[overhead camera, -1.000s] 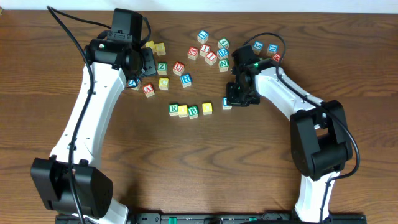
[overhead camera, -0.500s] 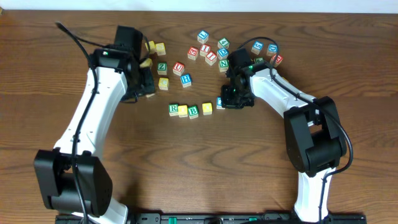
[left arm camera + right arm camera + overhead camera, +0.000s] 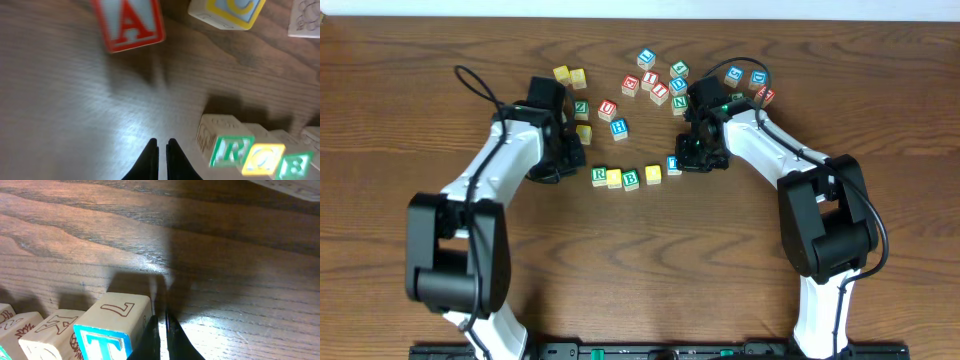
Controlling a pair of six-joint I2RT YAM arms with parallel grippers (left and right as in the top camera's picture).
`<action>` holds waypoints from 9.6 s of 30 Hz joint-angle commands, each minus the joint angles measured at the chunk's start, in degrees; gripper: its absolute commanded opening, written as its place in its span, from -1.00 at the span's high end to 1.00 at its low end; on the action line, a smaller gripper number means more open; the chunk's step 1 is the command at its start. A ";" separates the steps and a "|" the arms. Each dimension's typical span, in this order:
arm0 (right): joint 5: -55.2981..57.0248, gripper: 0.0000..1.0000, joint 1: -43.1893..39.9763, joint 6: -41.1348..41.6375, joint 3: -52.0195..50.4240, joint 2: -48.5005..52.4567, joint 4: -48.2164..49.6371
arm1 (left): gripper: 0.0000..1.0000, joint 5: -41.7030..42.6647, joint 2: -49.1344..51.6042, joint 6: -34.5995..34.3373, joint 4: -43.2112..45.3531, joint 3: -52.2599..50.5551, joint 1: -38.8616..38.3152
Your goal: Spell out ROBOT
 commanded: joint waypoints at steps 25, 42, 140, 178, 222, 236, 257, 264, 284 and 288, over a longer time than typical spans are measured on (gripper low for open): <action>-0.59 0.98 -0.11 0.72 -0.24 0.42 -1.27 | 0.85 1.16 4.85 0.07 5.66 -0.39 -7.45; 3.72 0.98 0.44 0.57 6.25 0.48 2.56 | 0.85 2.60 4.85 -1.75 7.28 -0.42 -7.67; 10.19 0.98 17.68 1.20 7.26 1.55 -8.33 | 0.85 1.68 0.04 -0.28 3.19 0.94 3.34; 6.78 0.98 1.62 4.81 -3.69 -5.55 0.55 | 0.85 0.68 4.59 8.35 8.41 4.09 -4.74; 9.14 0.98 1.68 8.24 -3.98 -4.07 1.42 | 0.84 -0.87 5.01 13.33 2.08 9.62 -6.56; 9.11 0.97 1.68 8.26 -3.98 -4.07 1.44 | 0.85 1.29 5.90 8.61 1.44 3.65 -8.83; 3.21 0.98 2.23 8.70 -3.98 -4.07 -1.03 | 0.85 1.27 5.90 8.61 1.51 3.65 -10.82; 2.99 0.98 2.80 8.66 -3.98 -4.07 -0.28 | 0.85 1.27 5.90 8.61 1.68 3.67 -10.82; 14.82 -0.99 -11.89 -5.07 -3.80 -46.66 -7.17 | -0.87 -5.62 -27.21 12.35 -4.96 13.16 9.88; 15.13 -0.99 -11.82 -5.05 -3.80 -58.05 -10.25 | -0.88 -5.62 -27.43 12.35 -4.96 13.14 9.88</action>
